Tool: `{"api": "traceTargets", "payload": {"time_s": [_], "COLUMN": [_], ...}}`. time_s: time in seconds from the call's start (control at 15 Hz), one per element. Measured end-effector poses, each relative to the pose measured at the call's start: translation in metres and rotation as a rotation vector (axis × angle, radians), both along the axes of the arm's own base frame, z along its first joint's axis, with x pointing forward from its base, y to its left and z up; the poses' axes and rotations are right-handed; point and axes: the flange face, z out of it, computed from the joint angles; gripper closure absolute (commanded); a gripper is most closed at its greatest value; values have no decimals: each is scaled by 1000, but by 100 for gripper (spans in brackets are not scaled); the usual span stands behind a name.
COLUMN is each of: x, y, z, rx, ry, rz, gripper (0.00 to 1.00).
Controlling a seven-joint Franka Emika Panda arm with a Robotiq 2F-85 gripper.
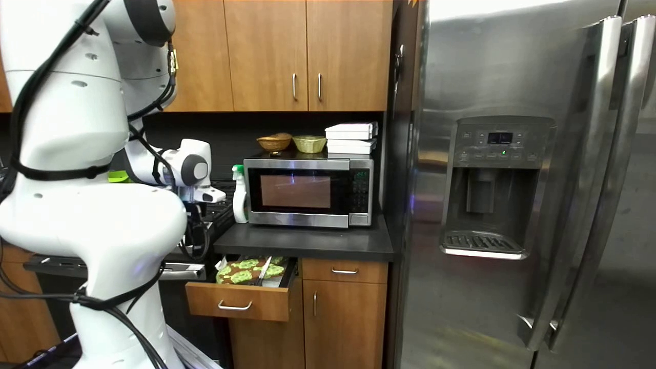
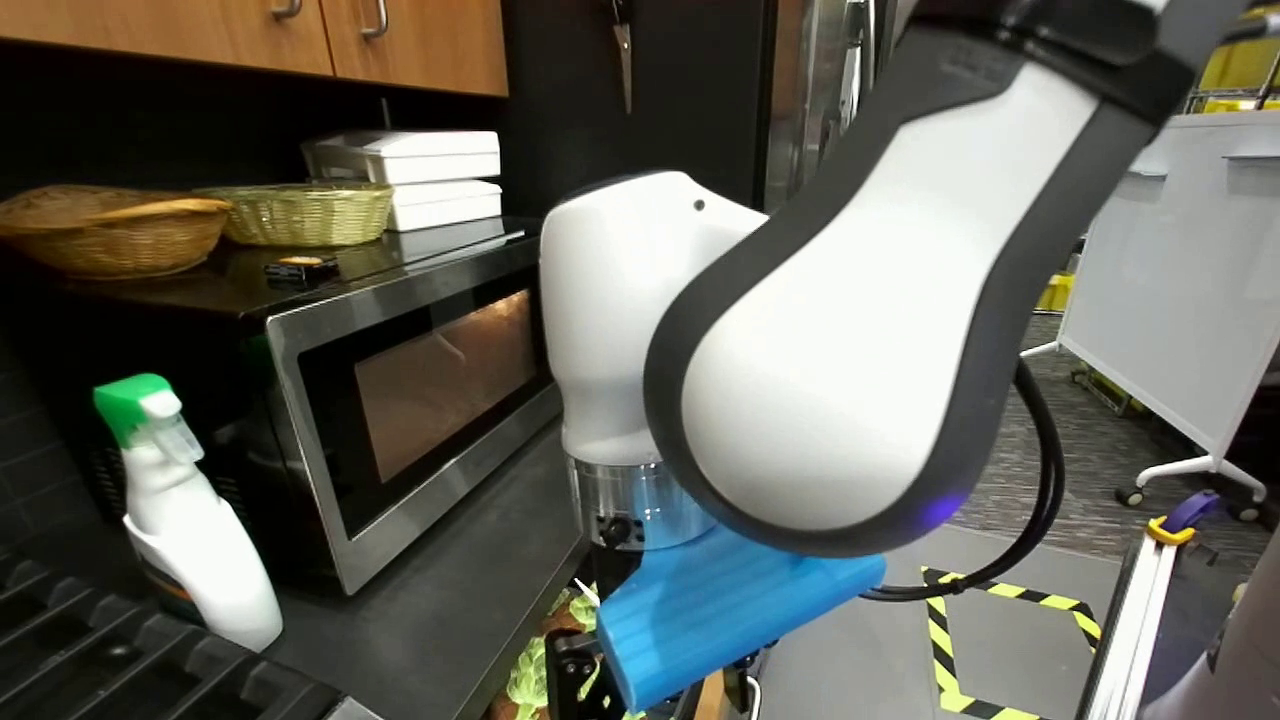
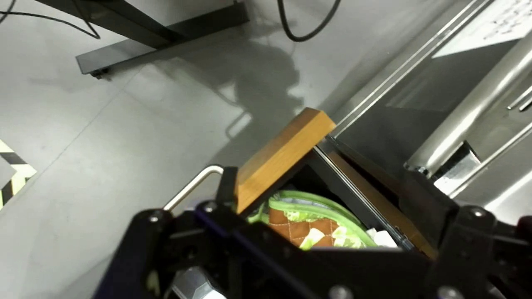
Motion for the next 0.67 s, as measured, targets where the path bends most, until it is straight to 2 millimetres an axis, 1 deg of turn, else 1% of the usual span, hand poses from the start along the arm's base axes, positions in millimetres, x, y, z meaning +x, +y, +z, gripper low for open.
{"api": "traceTargets", "payload": {"time_s": [0.33, 0.67], "x": [-8, -4], "y": [-23, -42], "z": [6, 5], "rx": [-113, -171], "ry": [106, 128], "rz": [67, 83], "gripper": [0, 0]}}
